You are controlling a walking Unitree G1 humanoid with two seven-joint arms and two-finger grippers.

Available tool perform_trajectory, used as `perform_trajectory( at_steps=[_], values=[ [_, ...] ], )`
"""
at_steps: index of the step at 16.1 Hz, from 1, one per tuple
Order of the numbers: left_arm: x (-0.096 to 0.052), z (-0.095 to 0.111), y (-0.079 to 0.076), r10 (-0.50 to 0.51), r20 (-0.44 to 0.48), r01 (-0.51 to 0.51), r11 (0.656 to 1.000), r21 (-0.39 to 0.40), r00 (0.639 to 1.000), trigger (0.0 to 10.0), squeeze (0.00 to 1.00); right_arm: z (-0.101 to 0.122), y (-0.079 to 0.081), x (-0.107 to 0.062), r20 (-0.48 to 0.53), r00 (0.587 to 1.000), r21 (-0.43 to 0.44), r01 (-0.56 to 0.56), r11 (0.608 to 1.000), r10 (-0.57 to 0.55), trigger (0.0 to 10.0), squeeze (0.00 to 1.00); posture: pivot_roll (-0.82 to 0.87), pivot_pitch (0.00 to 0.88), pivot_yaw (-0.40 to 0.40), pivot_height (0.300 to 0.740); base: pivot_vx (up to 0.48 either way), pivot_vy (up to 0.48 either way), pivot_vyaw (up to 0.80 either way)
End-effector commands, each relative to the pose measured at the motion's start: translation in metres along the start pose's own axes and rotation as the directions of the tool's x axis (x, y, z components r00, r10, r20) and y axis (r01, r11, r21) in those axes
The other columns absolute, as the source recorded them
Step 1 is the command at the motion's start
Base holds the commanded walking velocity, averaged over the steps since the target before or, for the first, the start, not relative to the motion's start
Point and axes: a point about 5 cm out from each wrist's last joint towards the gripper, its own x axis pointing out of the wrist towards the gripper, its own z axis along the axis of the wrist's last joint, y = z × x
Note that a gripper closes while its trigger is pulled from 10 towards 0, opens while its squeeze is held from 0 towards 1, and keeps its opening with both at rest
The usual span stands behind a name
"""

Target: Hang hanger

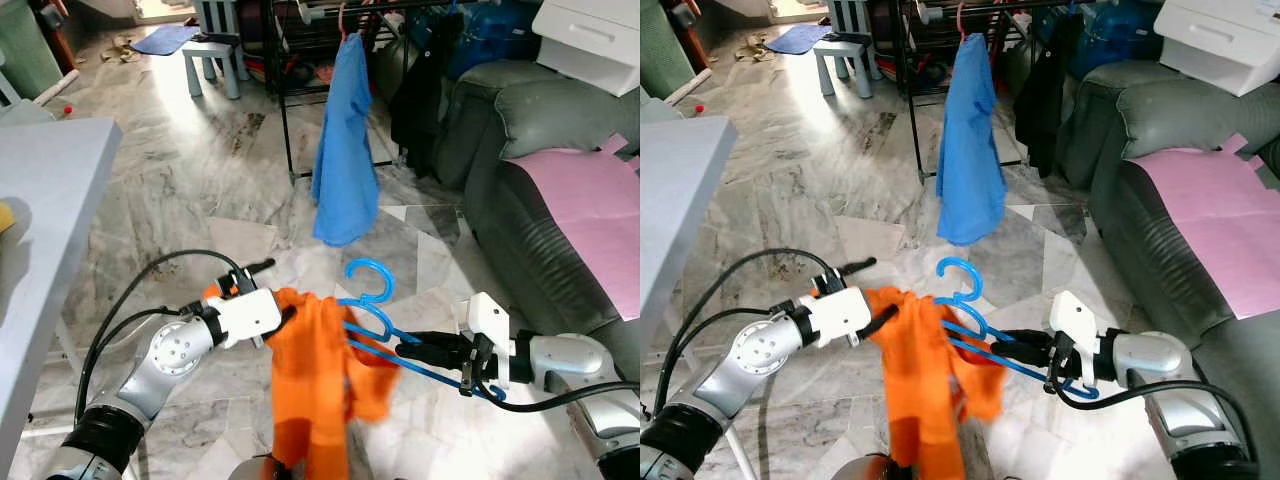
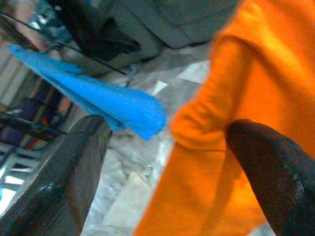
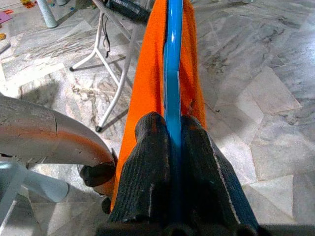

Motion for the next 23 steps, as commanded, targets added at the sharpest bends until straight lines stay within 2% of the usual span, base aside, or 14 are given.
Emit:
perform_trajectory(
  at_steps=[1, 2, 3, 4, 5, 8, 10, 12, 14, 18, 19, 20, 22, 23],
  values=[
    [-0.002, -0.005, -0.005, -0.105, -0.026, 0.105, 0.994, -0.022, 0.994, 10.0, 1.00, 0.010, 0.001, 0.003, 0.010, 0.999, -0.070, -0.044, 0.997, 0.044, 10.0, 0.00, -0.06, 0.092, 0.027, 0.740, 0.000, 0.000, 0.00],
    [-0.003, -0.006, -0.006, -0.126, -0.027, 0.126, 0.992, -0.029, 0.992, 10.0, 1.00, 0.011, 0.001, 0.003, 0.009, 0.999, -0.078, -0.043, 0.996, 0.044, 10.0, 0.00, -0.06, 0.092, 0.029, 0.740, 0.000, 0.000, 0.00],
    [-0.004, -0.006, -0.007, -0.175, -0.014, 0.174, 0.984, -0.024, 0.985, 9.0, 0.00, 0.013, 0.003, 0.002, 0.011, 0.998, -0.085, -0.056, 0.995, 0.057, 10.0, 0.00, -0.06, 0.090, 0.034, 0.740, 0.000, 0.000, 0.00],
    [-0.004, -0.006, -0.004, -0.177, -0.003, 0.177, 0.984, -0.014, 0.984, 4.1, 0.00, 0.014, 0.003, 0.001, 0.007, 0.998, -0.097, -0.059, 0.994, 0.060, 10.0, 0.00, -0.06, 0.089, 0.038, 0.740, 0.000, 0.000, 0.00],
    [-0.003, -0.006, -0.001, -0.180, 0.001, 0.180, 0.984, -0.015, 0.984, 0.0, 0.00, 0.014, 0.003, 0.001, -0.001, 0.998, -0.106, -0.063, 0.992, 0.063, 10.0, 0.00, -0.07, 0.089, 0.039, 0.740, 0.000, 0.000, 0.00],
    [0.002, -0.002, 0.021, -0.186, 0.010, 0.187, 0.982, -0.022, 0.982, 0.0, 0.00, 0.008, 0.001, -0.003, -0.054, 0.997, -0.156, -0.059, 0.986, 0.052, 10.0, 0.00, -0.07, 0.088, 0.043, 0.740, 0.000, 0.000, 0.00],
    [0.003, -0.002, 0.027, -0.215, 0.010, 0.215, 0.977, -0.005, 0.977, 0.0, 0.00, 0.009, -0.001, -0.003, -0.058, 0.997, -0.163, -0.056, 0.985, 0.047, 10.0, 0.00, -0.07, 0.087, 0.045, 0.740, 0.000, 0.000, 0.00],
    [0.004, -0.004, 0.026, -0.251, -0.006, 0.251, 0.968, -0.012, 0.968, 0.0, 0.00, 0.010, -0.002, -0.002, -0.060, 0.997, -0.170, -0.052, 0.984, 0.043, 10.0, 0.00, -0.07, 0.087, 0.046, 0.740, 0.000, 0.000, 0.00],
    [0.004, -0.011, 0.020, -0.350, -0.047, 0.348, 0.936, -0.052, 0.936, 0.0, 0.00, 0.011, -0.004, -0.001, -0.056, 0.998, -0.191, -0.048, 0.980, 0.038, 10.0, 0.00, -0.07, 0.089, 0.048, 0.740, 0.000, 0.000, 0.00],
    [0.006, -0.016, 0.017, -0.367, -0.066, 0.362, 0.929, -0.076, 0.928, 0.1, 0.00, 0.012, -0.005, 0.000, -0.049, 0.998, -0.203, -0.038, 0.978, 0.029, 10.0, 0.00, -0.07, 0.092, 0.053, 0.740, 0.000, 0.000, 0.00],
    [0.007, -0.017, 0.016, -0.378, -0.064, 0.372, 0.924, -0.093, 0.924, 0.4, 0.00, 0.012, -0.005, 0.001, -0.047, 0.998, -0.205, -0.038, 0.978, 0.029, 10.0, 0.00, -0.07, 0.093, 0.056, 0.740, 0.000, 0.000, 0.00],
    [0.008, -0.017, 0.015, -0.379, -0.063, 0.373, 0.923, -0.093, 0.923, 1.7, 0.00, 0.012, -0.004, 0.001, -0.046, 0.999, -0.206, -0.038, 0.978, 0.030, 10.0, 0.00, -0.07, 0.093, 0.056, 0.740, 0.000, 0.000, 0.00],
    [0.011, -0.017, 0.014, -0.384, -0.069, 0.376, 0.921, -0.100, 0.921, 0.0, 0.00, 0.012, -0.003, 0.002, -0.041, 0.999, -0.209, -0.037, 0.977, 0.029, 10.0, 0.00, -0.08, 0.092, 0.060, 0.740, 0.000, 0.000, 0.00],
    [0.014, -0.016, 0.012, -0.391, -0.065, 0.384, 0.918, -0.102, 0.918, 0.0, 0.00, 0.013, -0.004, 0.003, -0.035, 0.999, -0.212, -0.032, 0.977, 0.025, 10.0, 0.00, -0.08, 0.092, 0.065, 0.740, 0.000, 0.000, 0.00]
  ],
)
